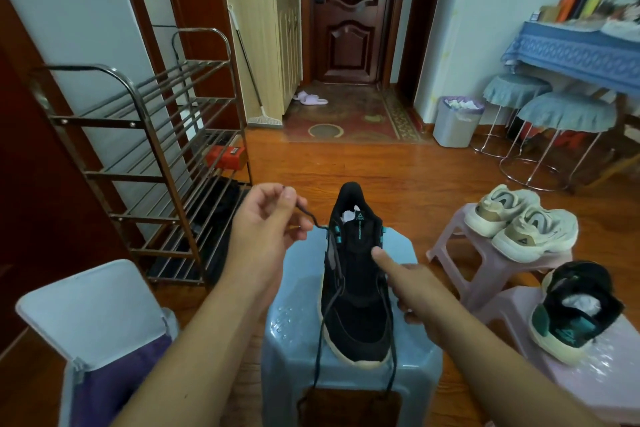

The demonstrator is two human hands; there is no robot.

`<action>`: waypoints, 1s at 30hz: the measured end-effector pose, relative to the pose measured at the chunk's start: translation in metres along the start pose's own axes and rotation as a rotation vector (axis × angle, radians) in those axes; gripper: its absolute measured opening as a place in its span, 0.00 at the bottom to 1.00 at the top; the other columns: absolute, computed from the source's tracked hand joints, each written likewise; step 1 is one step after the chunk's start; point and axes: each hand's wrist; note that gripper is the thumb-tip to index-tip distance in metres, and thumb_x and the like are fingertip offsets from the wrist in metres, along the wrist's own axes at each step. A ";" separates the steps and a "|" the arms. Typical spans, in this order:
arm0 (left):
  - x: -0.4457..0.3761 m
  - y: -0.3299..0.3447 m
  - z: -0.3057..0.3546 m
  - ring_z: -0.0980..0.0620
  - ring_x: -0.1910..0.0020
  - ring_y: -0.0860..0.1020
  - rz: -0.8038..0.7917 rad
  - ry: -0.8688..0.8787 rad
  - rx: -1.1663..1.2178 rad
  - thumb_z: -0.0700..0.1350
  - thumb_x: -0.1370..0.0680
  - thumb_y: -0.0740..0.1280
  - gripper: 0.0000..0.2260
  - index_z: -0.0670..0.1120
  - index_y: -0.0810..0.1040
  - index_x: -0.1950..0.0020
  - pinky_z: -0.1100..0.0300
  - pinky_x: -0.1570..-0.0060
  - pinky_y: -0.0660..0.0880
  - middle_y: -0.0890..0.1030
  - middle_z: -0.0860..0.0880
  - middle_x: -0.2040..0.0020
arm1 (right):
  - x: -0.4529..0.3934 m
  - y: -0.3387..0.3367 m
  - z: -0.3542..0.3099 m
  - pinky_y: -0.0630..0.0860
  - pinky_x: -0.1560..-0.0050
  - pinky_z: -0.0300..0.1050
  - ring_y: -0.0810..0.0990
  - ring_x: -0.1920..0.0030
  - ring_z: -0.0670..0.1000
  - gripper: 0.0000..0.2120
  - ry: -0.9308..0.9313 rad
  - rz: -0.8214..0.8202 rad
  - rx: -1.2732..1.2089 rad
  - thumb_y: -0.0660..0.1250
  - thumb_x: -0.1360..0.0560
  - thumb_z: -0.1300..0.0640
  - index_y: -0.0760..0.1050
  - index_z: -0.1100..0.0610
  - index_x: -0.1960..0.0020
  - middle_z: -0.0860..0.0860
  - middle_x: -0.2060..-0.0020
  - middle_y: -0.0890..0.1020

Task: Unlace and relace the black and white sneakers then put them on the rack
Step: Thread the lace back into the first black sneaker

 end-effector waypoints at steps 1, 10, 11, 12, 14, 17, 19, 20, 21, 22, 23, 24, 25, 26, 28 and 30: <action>0.000 0.000 0.001 0.52 0.64 0.78 0.000 0.005 0.023 0.41 0.16 0.63 0.04 0.43 0.75 0.49 0.56 0.60 0.75 0.82 0.49 0.59 | 0.001 0.004 -0.002 0.69 0.65 0.44 0.73 0.65 0.50 0.25 -0.038 0.013 -0.039 0.65 0.24 0.34 0.78 0.57 0.54 0.50 0.66 0.76; -0.002 0.007 0.027 0.51 0.63 0.79 -0.013 0.020 -0.027 0.40 0.17 0.65 0.03 0.42 0.78 0.49 0.59 0.59 0.78 0.83 0.48 0.58 | 0.023 0.017 -0.008 0.76 0.54 0.45 0.79 0.60 0.48 0.10 -0.361 0.129 -0.420 0.65 0.20 0.59 0.75 0.59 0.60 0.50 0.64 0.80; -0.003 0.009 0.032 0.52 0.62 0.79 -0.036 0.012 -0.074 0.41 0.18 0.66 0.03 0.42 0.79 0.48 0.59 0.59 0.78 0.83 0.49 0.57 | 0.026 0.012 -0.013 0.76 0.50 0.48 0.79 0.59 0.50 0.10 -0.370 0.072 -0.466 0.64 0.20 0.61 0.74 0.58 0.60 0.52 0.63 0.80; -0.005 0.012 0.038 0.52 0.61 0.79 -0.069 -0.008 -0.128 0.41 0.18 0.66 0.03 0.42 0.80 0.48 0.59 0.59 0.78 0.83 0.48 0.56 | 0.028 0.007 -0.019 0.76 0.47 0.50 0.78 0.58 0.52 0.10 -0.386 0.034 -0.490 0.64 0.19 0.61 0.75 0.58 0.60 0.54 0.61 0.79; -0.009 0.020 0.049 0.53 0.61 0.80 -0.130 -0.061 -0.231 0.41 0.18 0.68 0.04 0.43 0.81 0.47 0.57 0.58 0.77 0.83 0.48 0.55 | 0.031 -0.006 -0.034 0.74 0.44 0.52 0.76 0.55 0.52 0.12 -0.455 0.030 -0.481 0.63 0.19 0.61 0.76 0.56 0.60 0.54 0.57 0.79; -0.016 0.032 0.060 0.53 0.61 0.80 -0.197 -0.120 -0.360 0.43 0.19 0.70 0.04 0.44 0.82 0.47 0.56 0.57 0.77 0.82 0.48 0.54 | 0.043 -0.020 -0.061 0.73 0.44 0.52 0.76 0.56 0.50 0.14 -0.589 0.038 -0.425 0.61 0.17 0.60 0.78 0.54 0.60 0.50 0.59 0.79; -0.018 0.039 0.066 0.53 0.60 0.81 -0.217 -0.131 -0.414 0.43 0.19 0.70 0.03 0.45 0.82 0.48 0.57 0.57 0.78 0.82 0.48 0.55 | 0.054 -0.027 -0.078 0.73 0.50 0.47 0.76 0.61 0.47 0.13 -0.662 0.043 -0.393 0.58 0.15 0.58 0.78 0.58 0.53 0.50 0.64 0.79; -0.018 0.042 0.069 0.52 0.60 0.81 -0.221 -0.132 -0.428 0.43 0.19 0.70 0.03 0.45 0.82 0.48 0.58 0.58 0.78 0.82 0.48 0.56 | 0.057 -0.030 -0.086 0.73 0.51 0.44 0.77 0.62 0.46 0.13 -0.700 0.055 -0.362 0.57 0.15 0.57 0.79 0.59 0.51 0.49 0.65 0.79; -0.018 0.045 0.073 0.52 0.60 0.81 -0.223 -0.129 -0.440 0.42 0.19 0.70 0.02 0.45 0.82 0.49 0.59 0.59 0.77 0.83 0.48 0.56 | 0.062 -0.032 -0.093 0.73 0.53 0.42 0.77 0.63 0.45 0.14 -0.736 0.070 -0.325 0.57 0.15 0.57 0.79 0.59 0.50 0.49 0.66 0.79; -0.018 0.047 0.077 0.52 0.61 0.81 -0.225 -0.126 -0.449 0.42 0.19 0.70 0.02 0.45 0.82 0.49 0.60 0.60 0.77 0.83 0.47 0.56 | 0.066 -0.035 -0.100 0.74 0.54 0.40 0.78 0.63 0.45 0.13 -0.771 0.078 -0.292 0.57 0.15 0.57 0.79 0.59 0.50 0.49 0.66 0.80; -0.018 0.049 0.081 0.52 0.61 0.81 -0.229 -0.121 -0.457 0.41 0.19 0.70 0.02 0.44 0.82 0.49 0.61 0.60 0.78 0.82 0.47 0.57 | 0.071 -0.037 -0.106 0.74 0.56 0.39 0.78 0.64 0.44 0.12 -0.799 0.072 -0.268 0.57 0.15 0.59 0.79 0.60 0.50 0.49 0.67 0.81; -0.016 0.051 0.085 0.53 0.61 0.81 -0.234 -0.114 -0.466 0.41 0.19 0.70 0.02 0.44 0.82 0.49 0.62 0.61 0.78 0.83 0.46 0.57 | 0.074 -0.039 -0.111 0.74 0.57 0.38 0.78 0.65 0.45 0.11 -0.825 0.061 -0.253 0.57 0.15 0.60 0.78 0.61 0.49 0.50 0.67 0.81; -0.015 0.053 0.089 0.53 0.61 0.82 -0.237 -0.104 -0.478 0.41 0.19 0.70 0.02 0.43 0.82 0.49 0.63 0.61 0.78 0.83 0.45 0.56 | 0.077 -0.040 -0.115 0.75 0.59 0.38 0.78 0.65 0.46 0.11 -0.850 0.056 -0.232 0.57 0.15 0.62 0.77 0.62 0.48 0.52 0.67 0.81; -0.013 0.054 0.092 0.53 0.60 0.82 -0.236 -0.094 -0.487 0.41 0.19 0.69 0.03 0.43 0.82 0.49 0.64 0.62 0.78 0.83 0.44 0.55 | 0.078 -0.041 -0.118 0.75 0.59 0.39 0.78 0.66 0.47 0.10 -0.873 0.061 -0.196 0.57 0.15 0.63 0.77 0.61 0.48 0.52 0.67 0.81; -0.012 0.056 0.101 0.52 0.60 0.82 -0.222 -0.063 -0.477 0.40 0.19 0.69 0.02 0.44 0.82 0.49 0.63 0.61 0.79 0.84 0.43 0.54 | 0.079 -0.042 -0.123 0.76 0.58 0.45 0.78 0.66 0.49 0.10 -0.903 0.078 -0.101 0.56 0.15 0.62 0.76 0.58 0.48 0.51 0.67 0.81; -0.013 0.059 0.114 0.52 0.60 0.83 -0.210 -0.014 -0.443 0.40 0.20 0.70 0.02 0.43 0.82 0.49 0.58 0.57 0.82 0.83 0.43 0.55 | 0.081 -0.041 -0.126 0.76 0.58 0.49 0.78 0.67 0.51 0.10 -0.913 0.068 -0.018 0.56 0.15 0.59 0.75 0.56 0.50 0.51 0.68 0.81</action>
Point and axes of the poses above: each hand's wrist, its own x-axis away from the middle knuckle, its own y-axis out of the palm, z = x × y
